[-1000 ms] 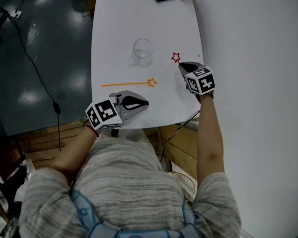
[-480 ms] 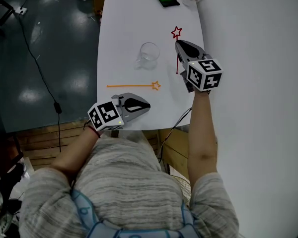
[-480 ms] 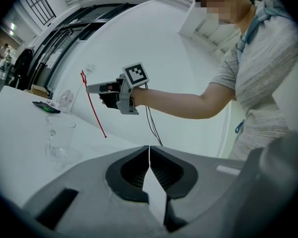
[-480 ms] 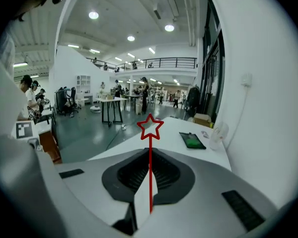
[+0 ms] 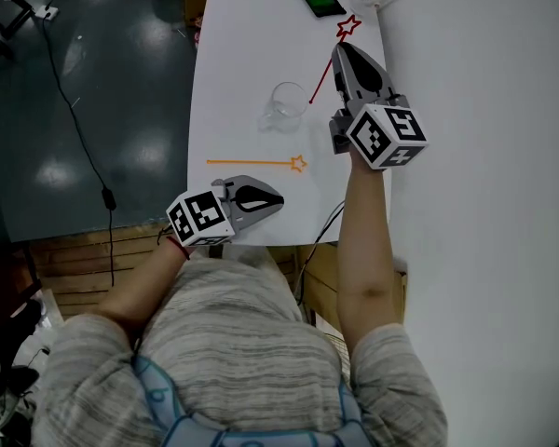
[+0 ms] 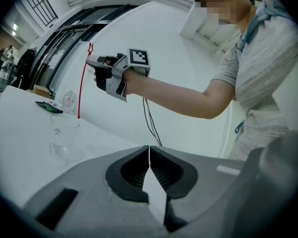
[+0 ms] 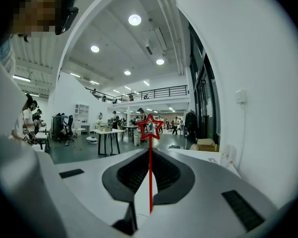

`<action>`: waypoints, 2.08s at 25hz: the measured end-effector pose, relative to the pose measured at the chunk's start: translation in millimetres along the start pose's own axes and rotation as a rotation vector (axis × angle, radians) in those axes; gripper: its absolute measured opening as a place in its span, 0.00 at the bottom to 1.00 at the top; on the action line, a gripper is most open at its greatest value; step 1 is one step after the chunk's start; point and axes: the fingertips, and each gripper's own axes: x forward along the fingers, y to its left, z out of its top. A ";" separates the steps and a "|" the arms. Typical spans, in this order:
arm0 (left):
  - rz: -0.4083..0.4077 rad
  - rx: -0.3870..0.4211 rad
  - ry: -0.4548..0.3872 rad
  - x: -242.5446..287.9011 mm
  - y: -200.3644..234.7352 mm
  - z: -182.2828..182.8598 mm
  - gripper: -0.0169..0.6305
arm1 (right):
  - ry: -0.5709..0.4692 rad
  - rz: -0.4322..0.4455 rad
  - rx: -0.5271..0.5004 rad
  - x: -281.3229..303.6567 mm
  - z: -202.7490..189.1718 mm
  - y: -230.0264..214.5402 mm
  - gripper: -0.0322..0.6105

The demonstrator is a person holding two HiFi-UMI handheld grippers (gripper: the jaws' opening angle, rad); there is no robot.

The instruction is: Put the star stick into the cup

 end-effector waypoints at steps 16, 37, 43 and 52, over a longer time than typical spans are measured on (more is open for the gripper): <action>0.009 -0.009 0.003 -4.0 -2.0 -5.2 0.05 | 0.147 -0.014 0.126 7.7 -101.4 17.2 0.08; -0.001 0.007 0.022 -4.9 -0.9 -7.2 0.05 | 0.190 0.010 0.135 -4.1 -115.8 21.5 0.08; -0.001 0.001 0.019 -6.7 -0.6 -5.1 0.05 | 0.278 0.092 0.021 -29.1 -128.6 39.3 0.08; -0.002 0.007 0.022 -6.4 -0.6 -6.8 0.05 | 0.546 0.326 -0.281 -70.7 -183.1 76.9 0.22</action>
